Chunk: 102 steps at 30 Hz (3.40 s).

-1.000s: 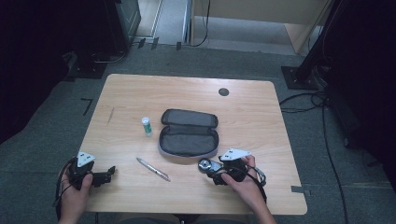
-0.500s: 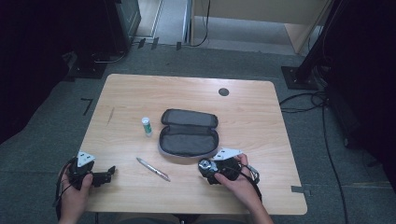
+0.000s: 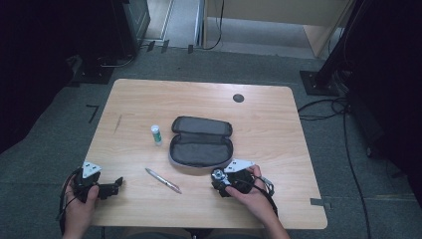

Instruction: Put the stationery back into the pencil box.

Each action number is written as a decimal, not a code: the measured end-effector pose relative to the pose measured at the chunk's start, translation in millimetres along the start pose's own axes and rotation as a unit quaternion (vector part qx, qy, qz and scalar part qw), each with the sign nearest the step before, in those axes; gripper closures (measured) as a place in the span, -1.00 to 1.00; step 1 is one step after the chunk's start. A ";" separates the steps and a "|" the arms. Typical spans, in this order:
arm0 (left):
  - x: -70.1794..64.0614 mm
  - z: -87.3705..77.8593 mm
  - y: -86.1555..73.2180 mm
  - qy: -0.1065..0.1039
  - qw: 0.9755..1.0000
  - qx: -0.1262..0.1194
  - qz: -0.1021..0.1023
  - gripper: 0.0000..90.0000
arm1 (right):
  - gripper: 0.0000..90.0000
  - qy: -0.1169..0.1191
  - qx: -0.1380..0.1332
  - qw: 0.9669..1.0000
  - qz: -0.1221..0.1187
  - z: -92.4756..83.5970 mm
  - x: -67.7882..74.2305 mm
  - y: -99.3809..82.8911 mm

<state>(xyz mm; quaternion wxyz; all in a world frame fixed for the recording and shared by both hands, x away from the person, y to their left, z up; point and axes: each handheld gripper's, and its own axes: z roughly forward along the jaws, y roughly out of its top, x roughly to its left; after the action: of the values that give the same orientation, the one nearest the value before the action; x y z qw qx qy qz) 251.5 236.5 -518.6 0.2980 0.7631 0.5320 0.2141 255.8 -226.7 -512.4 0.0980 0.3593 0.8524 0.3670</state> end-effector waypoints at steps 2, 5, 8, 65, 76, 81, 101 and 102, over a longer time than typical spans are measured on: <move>0.0 0.0 0.0 0.000 1.000 0.000 0.000 -1.00 | -0.35 0.000 -0.002 1.000 -0.004 0.9 1.1 0.3; 0.0 0.0 0.0 0.000 1.000 0.000 0.000 -1.00 | -0.35 -0.004 -0.002 1.000 -0.005 1.9 3.1 0.6; 0.0 0.0 0.0 0.000 1.000 0.000 0.000 -1.00 | -0.36 -0.005 -0.001 1.000 -0.011 2.9 5.4 0.7; 0.0 0.0 -0.1 0.000 1.000 0.000 0.000 -1.00 | -0.07 -0.049 -0.046 0.998 -0.001 13.4 28.4 -4.8; 0.0 0.0 0.0 0.000 1.000 0.000 0.000 -1.00 | -0.06 -0.054 -0.049 0.997 0.028 10.0 32.1 -5.3; 0.0 0.0 0.0 0.000 1.000 0.000 0.000 -1.00 | -0.06 -0.050 -0.064 0.996 0.037 1.4 32.8 -2.4; 0.0 0.0 0.0 0.000 1.000 0.000 0.000 -1.00 | -0.06 -0.050 -0.099 0.993 0.048 -29.3 28.7 26.5; 0.0 0.0 0.0 0.000 1.000 0.000 0.000 -1.00 | -0.06 -0.050 -0.101 0.992 0.050 -30.2 27.6 28.8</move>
<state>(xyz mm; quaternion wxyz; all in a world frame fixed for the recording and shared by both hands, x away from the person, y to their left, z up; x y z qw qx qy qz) 251.5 236.5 -518.6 0.2982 0.7629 0.5321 0.2141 238.4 -211.0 -468.2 0.1578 0.4081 0.7858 0.4371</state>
